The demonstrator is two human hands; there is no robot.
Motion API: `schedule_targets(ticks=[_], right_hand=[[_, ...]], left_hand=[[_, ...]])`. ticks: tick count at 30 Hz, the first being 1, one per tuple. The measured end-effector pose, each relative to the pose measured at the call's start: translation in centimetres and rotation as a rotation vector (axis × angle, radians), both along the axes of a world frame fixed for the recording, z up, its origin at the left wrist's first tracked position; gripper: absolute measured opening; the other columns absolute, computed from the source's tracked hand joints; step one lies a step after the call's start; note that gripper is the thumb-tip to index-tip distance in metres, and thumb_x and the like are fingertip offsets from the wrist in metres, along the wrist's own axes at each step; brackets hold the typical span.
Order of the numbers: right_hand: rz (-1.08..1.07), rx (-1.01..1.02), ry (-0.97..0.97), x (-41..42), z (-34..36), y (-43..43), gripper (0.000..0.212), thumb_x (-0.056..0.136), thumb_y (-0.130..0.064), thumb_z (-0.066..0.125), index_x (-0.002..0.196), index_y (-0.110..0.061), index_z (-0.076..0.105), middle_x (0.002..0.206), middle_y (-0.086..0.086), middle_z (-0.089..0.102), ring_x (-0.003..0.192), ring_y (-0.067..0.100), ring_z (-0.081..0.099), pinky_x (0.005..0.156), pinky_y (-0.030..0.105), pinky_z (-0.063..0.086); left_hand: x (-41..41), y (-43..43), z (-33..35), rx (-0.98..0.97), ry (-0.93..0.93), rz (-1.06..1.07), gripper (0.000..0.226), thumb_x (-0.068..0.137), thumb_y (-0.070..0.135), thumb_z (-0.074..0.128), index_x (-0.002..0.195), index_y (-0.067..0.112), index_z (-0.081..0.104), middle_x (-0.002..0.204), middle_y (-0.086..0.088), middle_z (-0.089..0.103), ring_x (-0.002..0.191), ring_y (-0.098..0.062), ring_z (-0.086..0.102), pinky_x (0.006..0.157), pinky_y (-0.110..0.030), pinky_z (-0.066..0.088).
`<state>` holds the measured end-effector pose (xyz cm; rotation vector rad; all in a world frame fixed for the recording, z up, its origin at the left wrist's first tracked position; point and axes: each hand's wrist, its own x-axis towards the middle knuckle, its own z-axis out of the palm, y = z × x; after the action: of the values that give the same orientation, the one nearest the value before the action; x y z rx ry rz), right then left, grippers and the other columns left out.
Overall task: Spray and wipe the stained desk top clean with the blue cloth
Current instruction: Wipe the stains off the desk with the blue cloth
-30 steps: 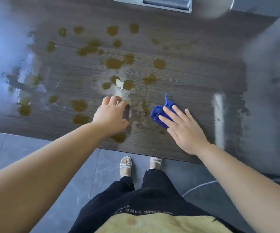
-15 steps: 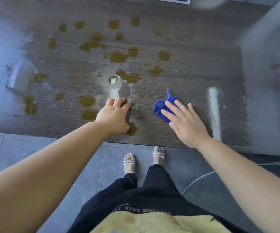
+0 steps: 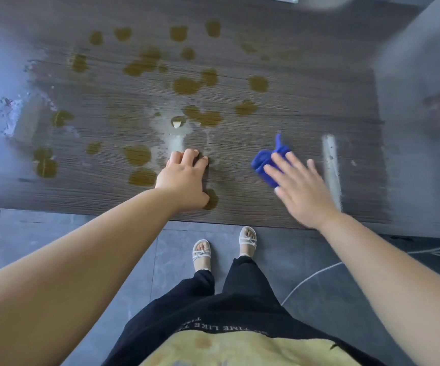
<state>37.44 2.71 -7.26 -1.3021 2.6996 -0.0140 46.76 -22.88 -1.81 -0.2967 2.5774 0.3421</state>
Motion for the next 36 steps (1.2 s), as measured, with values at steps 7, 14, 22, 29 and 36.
schedule_targets(ticks=[7,14,22,29,36], right_hand=[[-0.468,-0.12,-0.016,3.3,-0.1,-8.2,0.052,0.096,-0.037,0.033,0.145,-0.02,0.035,0.155,0.006,0.026,0.141,0.035,0.023,0.11,0.056,0.02],[-0.082,-0.051,0.04,2.1,-0.4,-3.0,0.05,0.095,-0.034,0.03,0.14,-0.019,0.043,0.15,0.008,0.037,0.136,0.034,0.035,0.104,0.062,0.031],[-0.027,-0.105,-0.026,7.7,-0.4,-10.3,0.051,0.095,-0.036,0.03,0.141,-0.018,0.043,0.15,0.008,0.037,0.136,0.037,0.034,0.108,0.056,0.027],[-0.162,-0.073,-0.062,1.3,-0.2,-11.0,0.05,0.099,-0.032,0.025,0.147,-0.023,0.031,0.157,0.003,0.021,0.143,0.031,0.019,0.113,0.054,0.015],[0.056,-0.071,-0.049,9.5,0.1,-11.4,0.05,0.095,-0.031,0.029,0.142,-0.018,0.041,0.15,0.009,0.035,0.137,0.037,0.033,0.107,0.057,0.028]], left_hand=[[0.2,0.1,0.0,0.048,0.072,0.086,0.07,0.081,0.041,0.057,0.144,0.025,0.03,0.148,0.001,0.024,0.135,-0.026,0.018,0.093,-0.038,0.043],[3.3,-2.6,0.2,0.174,0.301,0.211,0.049,0.087,0.017,0.052,0.135,0.025,0.048,0.14,0.0,0.042,0.133,-0.025,0.025,0.107,-0.036,0.03],[8.1,-3.9,-0.8,-0.004,0.208,0.447,0.067,0.08,0.04,0.062,0.139,0.025,0.037,0.144,-0.003,0.028,0.133,-0.031,0.018,0.107,-0.042,0.029],[8.2,-4.4,-0.6,0.01,0.091,0.422,0.077,0.08,0.044,0.062,0.145,0.025,0.026,0.15,-0.002,0.019,0.134,-0.031,0.015,0.108,-0.042,0.033],[8.3,-4.9,-0.4,0.012,0.081,0.388,0.076,0.077,0.038,0.063,0.144,0.027,0.028,0.149,-0.002,0.022,0.133,-0.03,0.018,0.1,-0.04,0.04]])
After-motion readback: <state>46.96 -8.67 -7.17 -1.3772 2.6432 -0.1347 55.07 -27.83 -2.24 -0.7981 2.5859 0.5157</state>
